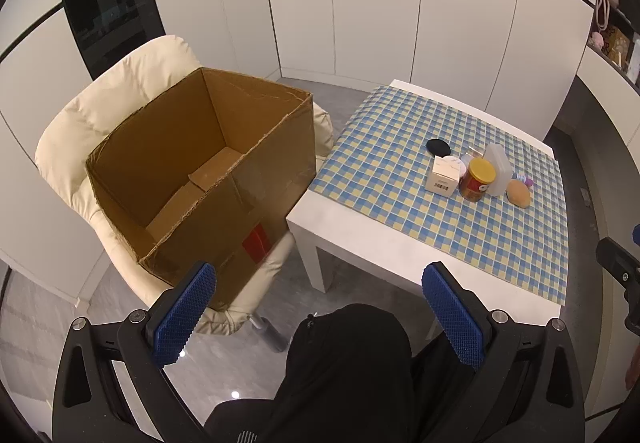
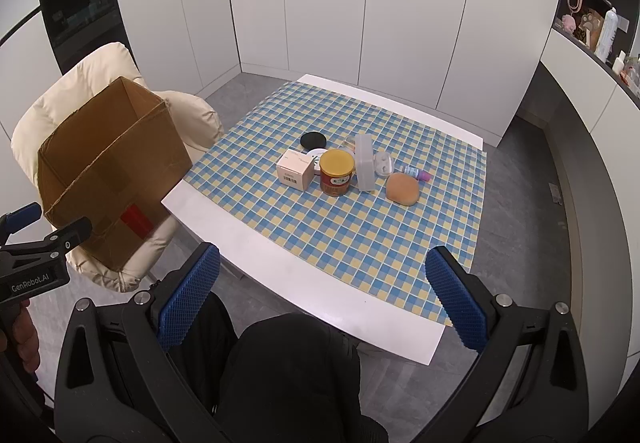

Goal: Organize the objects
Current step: 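Move both tools toward the table of objects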

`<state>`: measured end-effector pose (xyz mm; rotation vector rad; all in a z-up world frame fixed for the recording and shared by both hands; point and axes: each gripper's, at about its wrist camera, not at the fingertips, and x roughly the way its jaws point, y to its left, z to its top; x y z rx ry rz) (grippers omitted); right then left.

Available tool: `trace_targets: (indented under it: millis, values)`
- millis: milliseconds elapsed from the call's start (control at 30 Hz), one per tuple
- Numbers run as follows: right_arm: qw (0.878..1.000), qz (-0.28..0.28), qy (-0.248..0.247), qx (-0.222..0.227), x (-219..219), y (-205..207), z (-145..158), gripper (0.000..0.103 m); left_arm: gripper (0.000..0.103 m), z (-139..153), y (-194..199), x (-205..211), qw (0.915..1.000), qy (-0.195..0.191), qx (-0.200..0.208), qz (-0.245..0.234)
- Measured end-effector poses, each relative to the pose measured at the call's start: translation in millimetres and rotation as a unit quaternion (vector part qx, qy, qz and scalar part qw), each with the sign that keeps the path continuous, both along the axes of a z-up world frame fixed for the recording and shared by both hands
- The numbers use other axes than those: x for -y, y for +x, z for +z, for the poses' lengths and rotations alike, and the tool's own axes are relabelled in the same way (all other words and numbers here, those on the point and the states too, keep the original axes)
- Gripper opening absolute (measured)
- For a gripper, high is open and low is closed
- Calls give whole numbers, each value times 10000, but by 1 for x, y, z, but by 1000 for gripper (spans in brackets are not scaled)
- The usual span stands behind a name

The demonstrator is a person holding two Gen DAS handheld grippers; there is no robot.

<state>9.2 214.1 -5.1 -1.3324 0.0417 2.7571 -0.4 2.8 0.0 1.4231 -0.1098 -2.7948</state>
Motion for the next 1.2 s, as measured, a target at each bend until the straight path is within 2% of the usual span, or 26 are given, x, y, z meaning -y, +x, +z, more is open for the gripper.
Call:
trace_targets:
  millis: [833,1200]
  values:
    - [10000,7,18,3,-1,-1,-1,103,103,-2,0,3,9999,-51,28,95]
    - [10000,-1,32,5,-2,-1,-1,103,103,-2,-2,6,9999,41,72,110]
